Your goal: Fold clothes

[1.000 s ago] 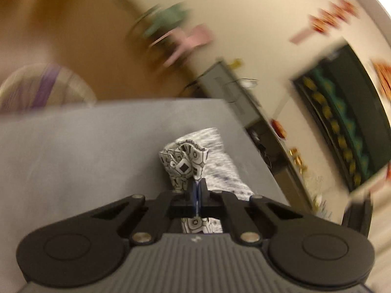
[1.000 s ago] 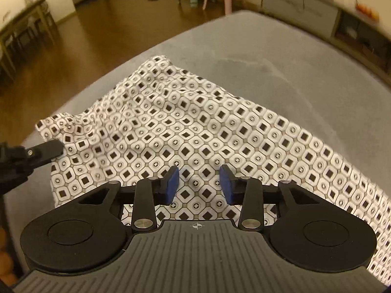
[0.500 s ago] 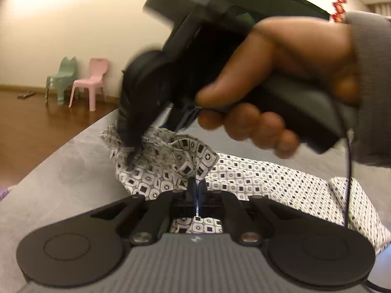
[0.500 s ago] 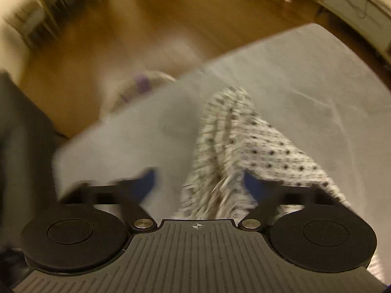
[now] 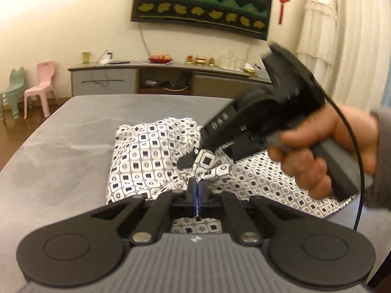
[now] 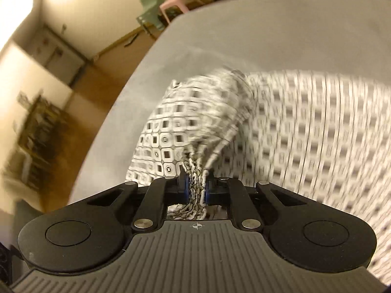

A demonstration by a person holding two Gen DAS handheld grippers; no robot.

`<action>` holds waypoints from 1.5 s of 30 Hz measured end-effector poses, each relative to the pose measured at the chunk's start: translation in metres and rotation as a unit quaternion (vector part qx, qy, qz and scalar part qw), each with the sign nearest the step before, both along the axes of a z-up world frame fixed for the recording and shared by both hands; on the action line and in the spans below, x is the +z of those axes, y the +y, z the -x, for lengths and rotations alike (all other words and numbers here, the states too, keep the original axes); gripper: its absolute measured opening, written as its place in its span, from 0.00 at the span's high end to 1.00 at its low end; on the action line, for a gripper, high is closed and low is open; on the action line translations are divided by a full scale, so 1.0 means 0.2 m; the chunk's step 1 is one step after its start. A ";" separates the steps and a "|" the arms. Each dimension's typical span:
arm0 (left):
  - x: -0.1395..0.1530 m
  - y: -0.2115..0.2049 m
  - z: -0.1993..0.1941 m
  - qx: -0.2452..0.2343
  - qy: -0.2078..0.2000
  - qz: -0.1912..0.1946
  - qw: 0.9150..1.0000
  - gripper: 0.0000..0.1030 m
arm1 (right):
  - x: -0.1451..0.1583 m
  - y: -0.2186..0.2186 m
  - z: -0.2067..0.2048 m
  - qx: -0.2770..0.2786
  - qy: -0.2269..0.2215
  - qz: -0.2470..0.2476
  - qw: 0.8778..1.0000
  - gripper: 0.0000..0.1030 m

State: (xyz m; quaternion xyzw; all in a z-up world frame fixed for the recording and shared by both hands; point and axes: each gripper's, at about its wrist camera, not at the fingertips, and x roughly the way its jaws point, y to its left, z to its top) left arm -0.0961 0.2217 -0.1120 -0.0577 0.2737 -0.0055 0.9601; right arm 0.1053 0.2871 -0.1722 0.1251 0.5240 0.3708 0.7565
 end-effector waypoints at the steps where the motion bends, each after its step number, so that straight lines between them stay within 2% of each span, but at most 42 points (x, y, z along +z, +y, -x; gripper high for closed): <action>1: 0.00 0.01 0.01 0.006 0.001 0.007 1.000 0.99 | -0.03 0.00 0.01 -0.004 0.012 -0.014 1.000 0.96; 6: 0.06 0.00 0.04 0.016 0.011 0.008 1.000 0.99 | -0.09 0.10 0.03 0.000 0.035 -0.061 0.998 0.96; 10: 0.06 0.01 0.05 0.007 0.039 0.004 0.999 0.94 | -0.14 0.17 0.03 0.015 0.004 -0.021 1.000 0.96; 13: 0.06 0.01 0.06 0.005 0.046 -0.001 0.999 0.90 | -0.14 0.17 0.01 0.021 -0.010 -0.017 1.000 0.96; 14: 0.06 0.02 0.07 0.007 0.044 0.003 0.999 0.85 | -0.12 0.15 0.01 0.023 -0.015 -0.013 1.000 0.94; 15: 0.06 0.02 0.09 0.009 0.039 0.008 0.999 0.77 | -0.11 0.15 0.02 0.028 -0.022 -0.008 0.999 0.85; 17: 0.08 0.03 0.13 0.015 0.026 0.015 0.999 0.62 | -0.06 0.13 0.04 0.035 -0.043 0.005 0.998 0.61; 18: 0.09 0.05 0.12 0.013 0.018 0.016 1.000 0.59 | 0.00 0.10 0.06 0.029 -0.064 0.011 0.997 0.42; 19: 0.09 0.05 0.11 0.010 0.014 0.017 1.000 0.59 | 0.05 0.06 0.08 0.020 -0.086 0.016 0.996 0.36; 21: 0.10 0.05 0.10 0.002 0.006 0.019 1.000 0.56 | 0.16 -0.04 0.06 -0.002 -0.115 0.019 0.993 0.38; 23: 0.09 0.05 0.04 -0.002 0.018 0.029 0.999 0.56 | 0.24 -0.11 0.03 -0.016 -0.134 0.021 0.991 0.56; 24: 0.07 0.05 0.00 -0.001 0.033 0.030 0.999 0.57 | 0.26 -0.09 0.01 -0.009 -0.138 0.026 0.990 0.81; 25: 0.05 0.05 -0.04 0.000 0.047 0.031 0.998 0.57 | 0.25 -0.04 -0.01 0.001 -0.138 0.037 0.990 0.96; 29: -0.05 0.08 -0.14 0.015 0.115 0.034 0.993 0.58 | 0.21 0.12 -0.11 0.044 -0.134 0.092 0.986 0.97; 31: -0.08 0.09 -0.14 0.022 0.132 0.029 0.991 0.58 | 0.15 0.19 -0.13 0.059 -0.128 0.114 0.983 1.00; 35: -0.07 0.10 -0.11 0.025 0.129 0.038 0.991 0.58 | 0.21 0.20 -0.11 0.071 -0.139 0.139 0.978 1.00; 36: -0.07 0.10 -0.10 0.027 0.129 0.041 0.990 0.58 | 0.26 0.22 -0.09 0.071 -0.155 0.137 0.976 0.94; 40: -0.08 0.12 -0.10 0.027 0.130 0.044 0.990 0.58 | 0.42 0.30 0.02 0.109 -0.194 0.110 0.969 0.93; 43: -0.08 0.13 -0.10 0.026 0.131 0.045 0.990 0.58 | 0.40 0.48 -0.01 0.150 -0.203 0.132 0.959 0.93; 45: -0.07 0.13 -0.09 0.025 0.133 0.045 0.990 0.58 | 0.34 0.58 -0.04 0.162 -0.193 0.161 0.954 0.93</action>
